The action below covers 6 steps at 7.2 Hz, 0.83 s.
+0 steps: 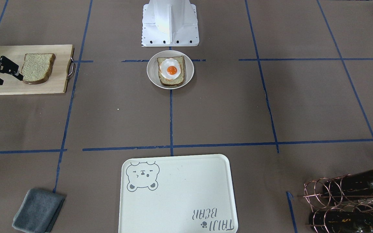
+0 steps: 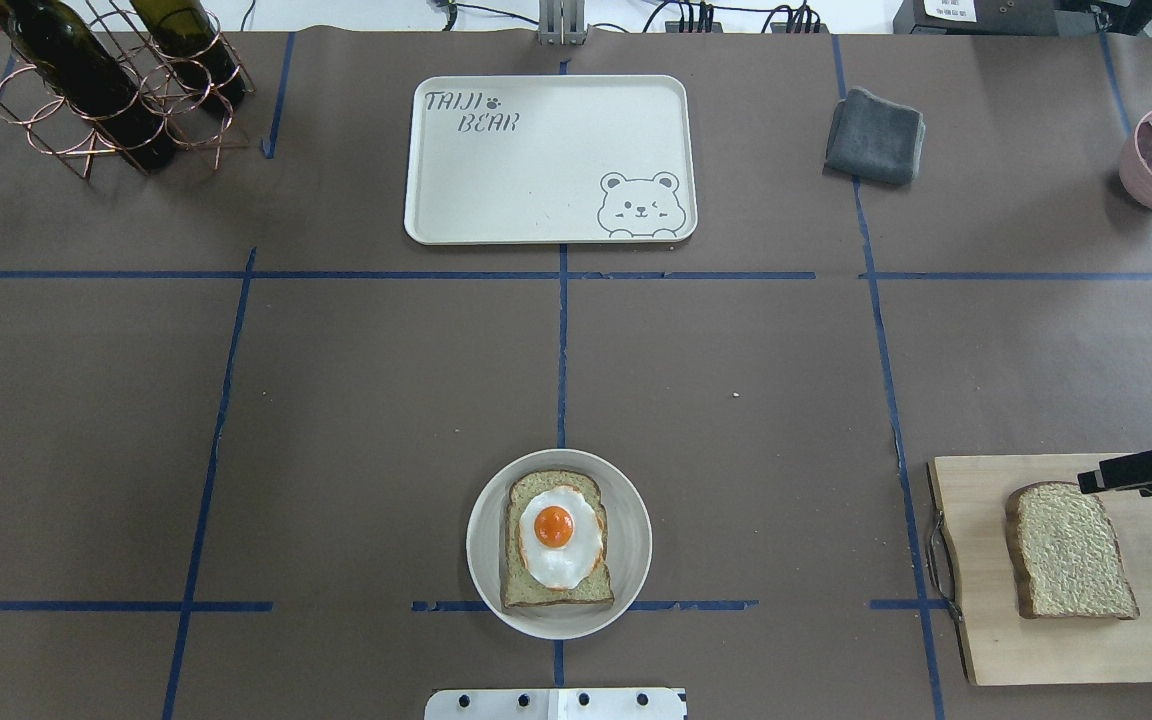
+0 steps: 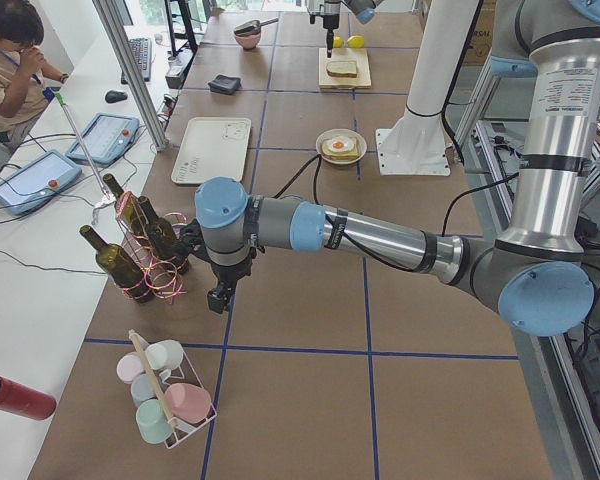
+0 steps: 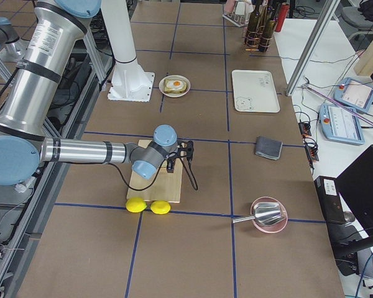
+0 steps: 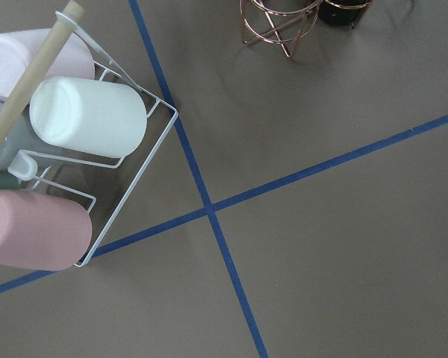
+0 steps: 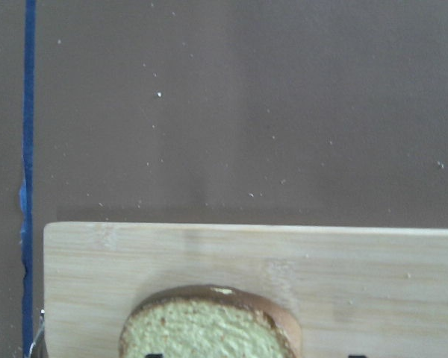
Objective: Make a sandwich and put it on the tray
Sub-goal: 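Grasp the bread slice with the right gripper and lift it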
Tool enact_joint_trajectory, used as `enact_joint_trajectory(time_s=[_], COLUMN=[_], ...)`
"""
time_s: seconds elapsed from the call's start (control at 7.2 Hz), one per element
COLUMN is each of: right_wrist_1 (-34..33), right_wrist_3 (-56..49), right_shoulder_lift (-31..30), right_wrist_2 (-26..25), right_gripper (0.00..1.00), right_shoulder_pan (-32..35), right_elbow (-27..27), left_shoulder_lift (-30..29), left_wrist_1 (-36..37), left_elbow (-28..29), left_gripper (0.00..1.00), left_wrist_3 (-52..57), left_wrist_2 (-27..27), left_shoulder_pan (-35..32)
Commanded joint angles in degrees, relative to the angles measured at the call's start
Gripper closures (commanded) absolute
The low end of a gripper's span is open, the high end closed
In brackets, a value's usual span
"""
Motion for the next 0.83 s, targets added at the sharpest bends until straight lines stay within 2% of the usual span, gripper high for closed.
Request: enact_joint_trajectory(time_s=[0.0,0.14,0.28,0.42,0.69], right_wrist_1=[5.0,5.0,5.0,5.0,5.0], right_wrist_3=[10.5,11.1,11.4,11.4,11.4], right_shoulder_lift=[-2.3,-2.3,-2.3,-2.7,-3.0], right_wrist_2=[-4.1,-5.6,-5.8,-5.8,-5.9], right_gripper=[0.3,0.3,0.36,0.38,0.37], right_shoulder_pan=[-6.0,-7.6,-8.4,-8.4,-8.3], right_elbow=[-0.1,-0.1,-0.1,-0.4,-0.7], left_shoulder_lift=[-0.1,0.0,0.0,0.0,0.0], left_wrist_1=[-0.1,-0.1,-0.1,-0.1,-0.1], left_elbow=[-0.7,-0.8,-0.9,-0.9,-0.9], left_gripper=[0.0,0.0,0.0,0.0,0.0], left_wrist_3=[-3.7,-3.8,-3.8,-3.8,-3.8], left_wrist_2=[-0.9,-0.9,-0.9,-0.9,-0.9], left_shoulder_pan=[0.4,0.4,0.4,0.4,0.4])
